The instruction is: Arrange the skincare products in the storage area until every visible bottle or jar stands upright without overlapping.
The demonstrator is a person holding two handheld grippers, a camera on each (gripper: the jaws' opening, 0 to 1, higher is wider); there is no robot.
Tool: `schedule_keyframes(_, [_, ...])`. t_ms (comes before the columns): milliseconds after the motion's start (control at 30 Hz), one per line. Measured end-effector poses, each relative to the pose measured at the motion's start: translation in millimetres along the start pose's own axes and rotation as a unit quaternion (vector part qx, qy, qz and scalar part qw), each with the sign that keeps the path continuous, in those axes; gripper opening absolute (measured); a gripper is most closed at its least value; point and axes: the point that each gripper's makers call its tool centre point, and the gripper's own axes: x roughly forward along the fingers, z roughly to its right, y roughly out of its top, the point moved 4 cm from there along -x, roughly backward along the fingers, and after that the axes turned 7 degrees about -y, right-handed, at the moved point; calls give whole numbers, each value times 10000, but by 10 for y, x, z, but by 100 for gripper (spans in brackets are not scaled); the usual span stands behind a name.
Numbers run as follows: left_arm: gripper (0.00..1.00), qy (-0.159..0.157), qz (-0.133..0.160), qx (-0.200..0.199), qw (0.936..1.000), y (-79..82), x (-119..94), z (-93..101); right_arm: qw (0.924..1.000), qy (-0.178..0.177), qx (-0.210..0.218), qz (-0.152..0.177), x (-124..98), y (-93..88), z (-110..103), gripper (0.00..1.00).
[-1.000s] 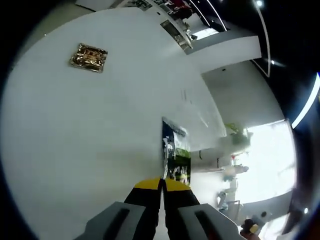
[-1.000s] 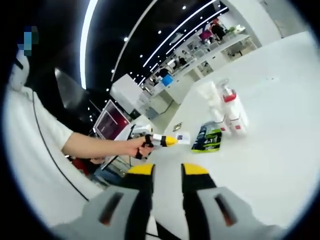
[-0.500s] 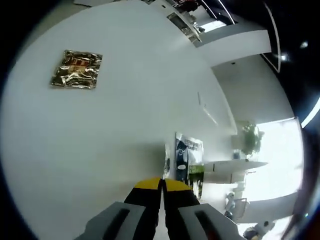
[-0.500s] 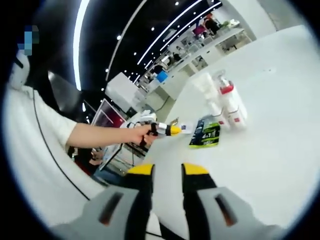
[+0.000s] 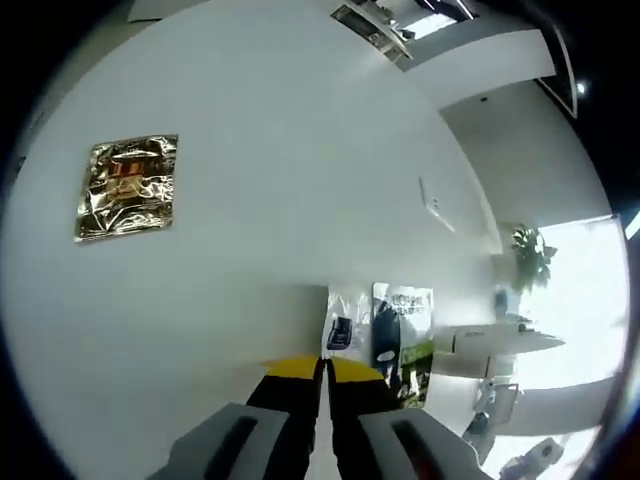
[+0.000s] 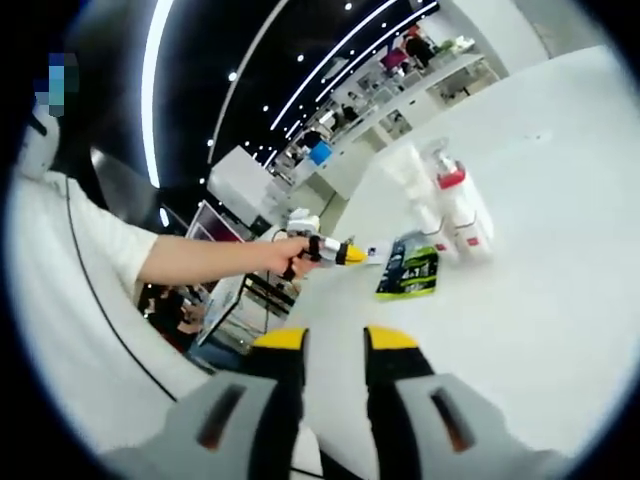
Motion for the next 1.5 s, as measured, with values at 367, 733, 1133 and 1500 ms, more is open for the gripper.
schedule_keyframes(367, [5,72,67,-96,9999,-21,-23,-54,10000,28,-29,-6,3,-3,-9,23])
schedule_keyframes(733, [16,189,258,16,9995,14,-81,-127,10000,37,-35,7,-23,-24,-19,23])
schedule_keyframes(1133, [25,1024,1649,325,9804,496,-520,-379,10000,45,38,-33,7,-70,-8,23])
schedule_keyframes(1500, [62,2113,1991,945,9522,782,-611,-708,9999,-57,71,-111,77,-59,32,23])
